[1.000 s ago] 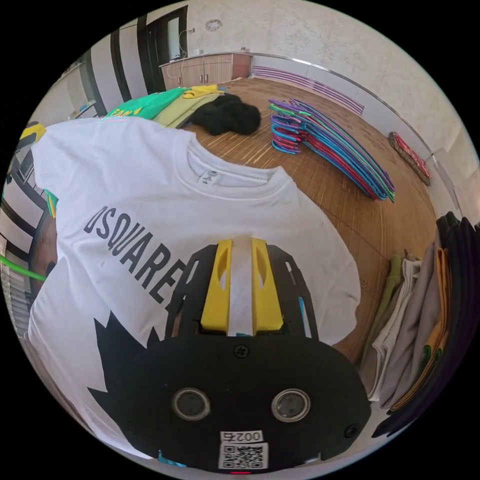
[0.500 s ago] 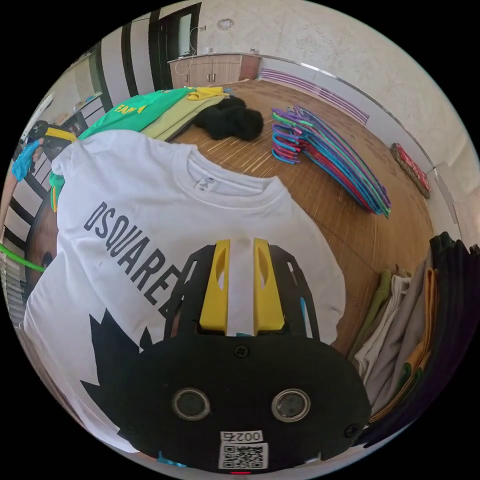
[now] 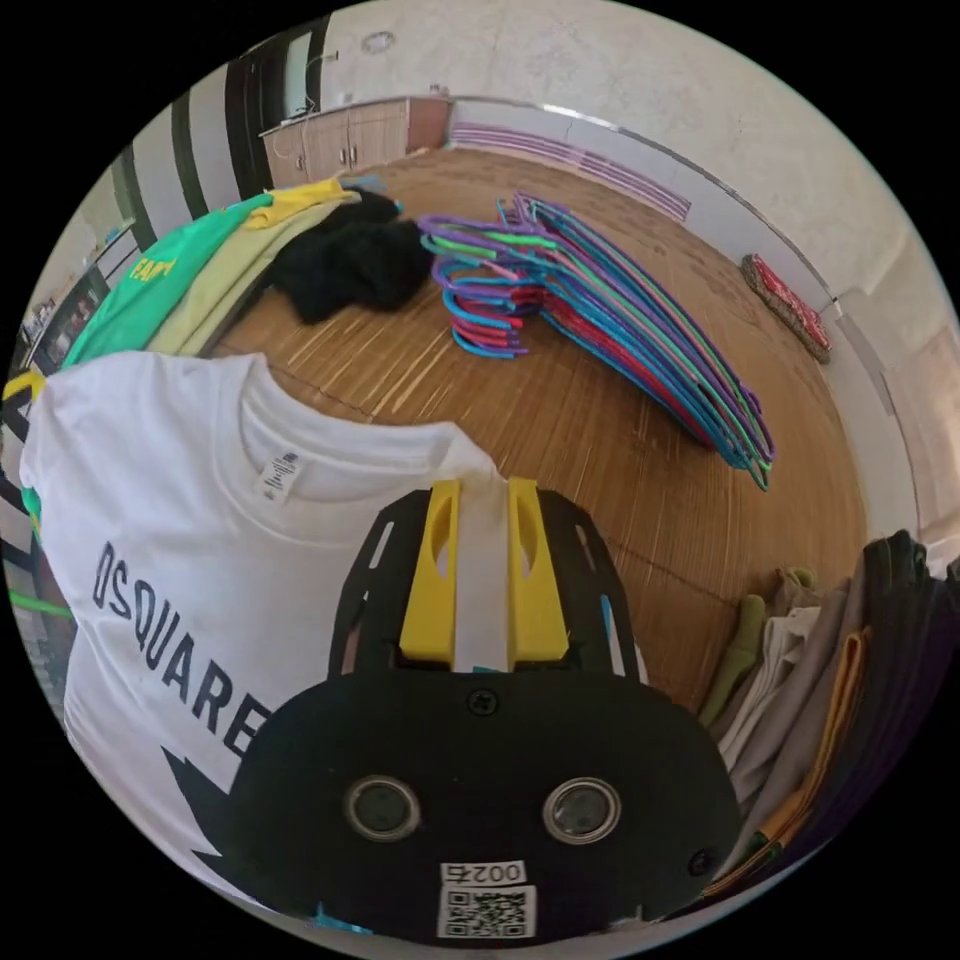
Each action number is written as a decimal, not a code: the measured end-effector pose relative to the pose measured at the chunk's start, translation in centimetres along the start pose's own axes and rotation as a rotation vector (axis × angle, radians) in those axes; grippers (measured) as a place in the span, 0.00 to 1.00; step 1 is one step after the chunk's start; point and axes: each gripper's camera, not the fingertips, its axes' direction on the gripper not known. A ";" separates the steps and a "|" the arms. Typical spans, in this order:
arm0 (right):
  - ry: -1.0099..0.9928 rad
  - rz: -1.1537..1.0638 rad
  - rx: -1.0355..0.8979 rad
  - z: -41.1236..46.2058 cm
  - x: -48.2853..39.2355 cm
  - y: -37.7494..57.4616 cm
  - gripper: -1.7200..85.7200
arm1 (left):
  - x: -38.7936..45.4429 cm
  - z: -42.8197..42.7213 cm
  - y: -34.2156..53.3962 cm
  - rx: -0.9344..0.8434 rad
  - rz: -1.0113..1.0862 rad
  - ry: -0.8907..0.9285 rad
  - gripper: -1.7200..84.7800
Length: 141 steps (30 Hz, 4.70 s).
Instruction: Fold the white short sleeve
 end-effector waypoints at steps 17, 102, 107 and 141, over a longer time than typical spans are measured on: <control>-0.380 -0.084 0.139 -0.4 -9.0 -7.4 0.14 | -0.9 2.6 0.9 -0.107 0.010 0.062 0.01; -0.497 -0.592 0.223 -25.4 -59.6 -9.9 0.07 | -3.9 -5.2 21.7 0.103 -0.087 0.161 0.07; -0.340 -0.528 0.258 -24.3 -61.9 -8.9 0.11 | -5.2 -5.8 21.1 0.201 -0.103 0.218 0.07; -0.584 -0.656 0.354 -34.7 -66.0 -6.1 0.02 | -14.0 8.8 23.5 0.143 -0.431 0.331 0.10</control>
